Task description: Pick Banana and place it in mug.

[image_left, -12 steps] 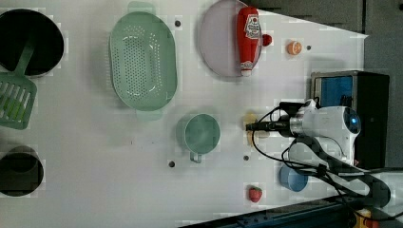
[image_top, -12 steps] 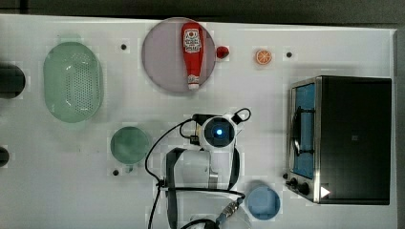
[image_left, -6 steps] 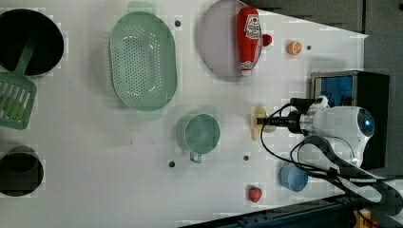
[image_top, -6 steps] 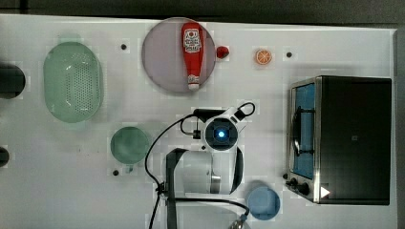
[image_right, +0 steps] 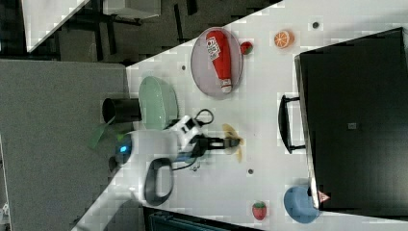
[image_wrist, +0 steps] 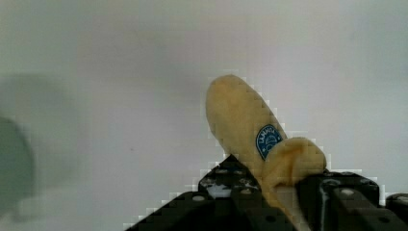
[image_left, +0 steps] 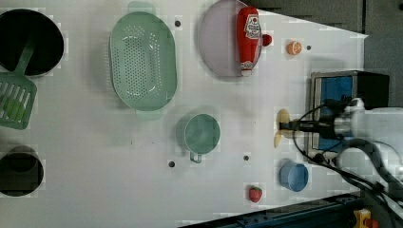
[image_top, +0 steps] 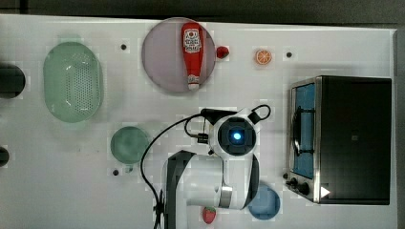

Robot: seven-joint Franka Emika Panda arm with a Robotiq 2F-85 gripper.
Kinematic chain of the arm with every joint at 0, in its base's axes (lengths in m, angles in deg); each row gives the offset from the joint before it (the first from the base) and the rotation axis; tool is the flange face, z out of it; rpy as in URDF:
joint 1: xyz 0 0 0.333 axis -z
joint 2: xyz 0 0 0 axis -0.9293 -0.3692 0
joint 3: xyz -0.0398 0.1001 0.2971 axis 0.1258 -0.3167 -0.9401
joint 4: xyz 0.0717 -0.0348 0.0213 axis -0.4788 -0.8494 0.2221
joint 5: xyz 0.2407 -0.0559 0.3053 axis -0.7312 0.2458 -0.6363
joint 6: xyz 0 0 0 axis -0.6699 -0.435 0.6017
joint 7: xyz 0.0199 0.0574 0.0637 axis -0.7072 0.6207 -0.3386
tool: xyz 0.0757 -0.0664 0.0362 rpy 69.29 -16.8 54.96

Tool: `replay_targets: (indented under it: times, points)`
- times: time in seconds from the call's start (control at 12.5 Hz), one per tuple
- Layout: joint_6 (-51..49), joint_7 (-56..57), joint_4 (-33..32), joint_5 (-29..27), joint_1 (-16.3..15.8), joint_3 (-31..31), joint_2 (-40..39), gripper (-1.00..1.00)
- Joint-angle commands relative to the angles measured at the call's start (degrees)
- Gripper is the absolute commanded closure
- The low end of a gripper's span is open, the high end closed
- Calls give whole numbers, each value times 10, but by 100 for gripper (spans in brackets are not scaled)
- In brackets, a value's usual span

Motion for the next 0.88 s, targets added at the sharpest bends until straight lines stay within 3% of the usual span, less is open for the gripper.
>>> replay_targets:
  times: [0.08,0.4,0.88]
  points:
    - [-66,19,32,0,4,-1,92,46]
    - [-220,12,62,0,-4,-12,176,46]
    - [-244,-225,68,-13,-33,-166,167,46]
